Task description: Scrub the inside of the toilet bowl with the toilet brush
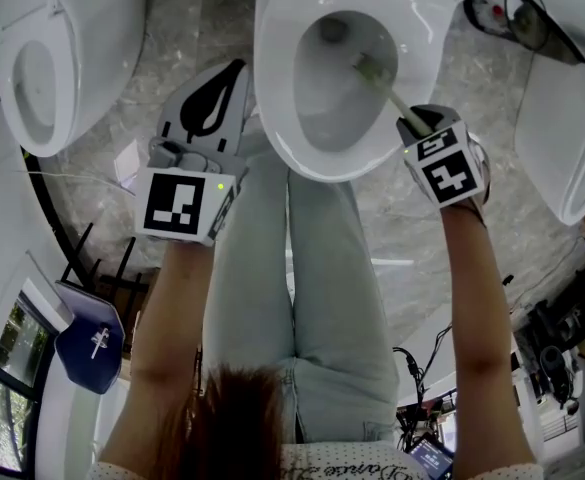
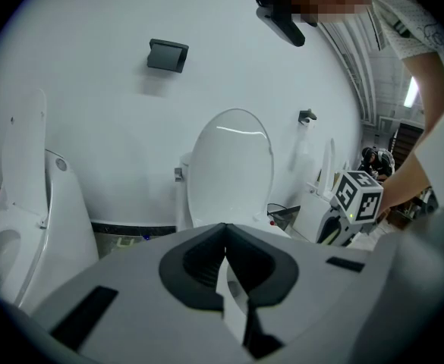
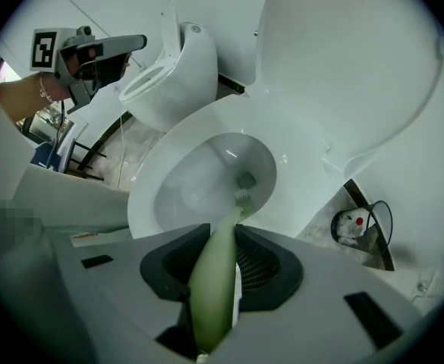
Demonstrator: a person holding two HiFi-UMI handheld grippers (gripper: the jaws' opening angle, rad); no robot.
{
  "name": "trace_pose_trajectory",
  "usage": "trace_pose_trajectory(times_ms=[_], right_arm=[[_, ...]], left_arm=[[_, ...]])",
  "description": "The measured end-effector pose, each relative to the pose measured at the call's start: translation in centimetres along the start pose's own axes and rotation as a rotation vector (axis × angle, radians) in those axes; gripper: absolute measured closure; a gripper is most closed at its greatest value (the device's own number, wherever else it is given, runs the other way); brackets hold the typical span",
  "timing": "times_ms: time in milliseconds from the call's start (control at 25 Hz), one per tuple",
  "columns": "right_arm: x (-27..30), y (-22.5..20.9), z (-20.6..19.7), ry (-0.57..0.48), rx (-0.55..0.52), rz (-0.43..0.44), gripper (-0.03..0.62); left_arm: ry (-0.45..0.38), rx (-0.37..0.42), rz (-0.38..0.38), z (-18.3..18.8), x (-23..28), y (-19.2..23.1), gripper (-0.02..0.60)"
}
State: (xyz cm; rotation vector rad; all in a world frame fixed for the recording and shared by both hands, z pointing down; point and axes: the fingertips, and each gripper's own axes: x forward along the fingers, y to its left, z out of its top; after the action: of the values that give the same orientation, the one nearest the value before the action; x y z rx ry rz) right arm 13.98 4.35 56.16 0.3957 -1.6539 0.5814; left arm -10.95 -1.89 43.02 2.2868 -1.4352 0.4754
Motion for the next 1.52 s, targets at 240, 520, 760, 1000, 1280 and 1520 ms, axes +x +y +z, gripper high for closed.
trace_pose_trajectory(times_ms=[240, 520, 760, 1000, 1280, 1520], right_arm=[[0.1, 1.6, -0.7, 0.009, 0.063, 0.047, 0.480], [0.7, 4.0, -1.6, 0.027, 0.104, 0.113, 0.479], [1.5, 6.6, -2.3, 0.017, 0.140, 0.198, 0.479], [2.0, 7.6, -2.0, -0.074, 0.335, 0.301, 0.479], [2.2, 7.6, -2.0, -0.148, 0.510, 0.370, 0.479], [1.7, 8.1, -0.6, -0.235, 0.626, 0.449, 0.479]], left_arm=[[0.001, -0.001, 0.001, 0.4, -0.3, 0.0, 0.577], [0.016, -0.001, -0.004, 0.2, -0.3, -0.3, 0.577], [0.018, 0.003, -0.010, 0.2, 0.2, -0.5, 0.577], [0.023, 0.005, -0.014, 0.0, 0.8, -0.7, 0.577], [0.031, 0.005, -0.021, -0.2, 1.4, -0.9, 0.577], [0.032, 0.003, -0.022, -0.2, 1.8, -1.0, 0.577]])
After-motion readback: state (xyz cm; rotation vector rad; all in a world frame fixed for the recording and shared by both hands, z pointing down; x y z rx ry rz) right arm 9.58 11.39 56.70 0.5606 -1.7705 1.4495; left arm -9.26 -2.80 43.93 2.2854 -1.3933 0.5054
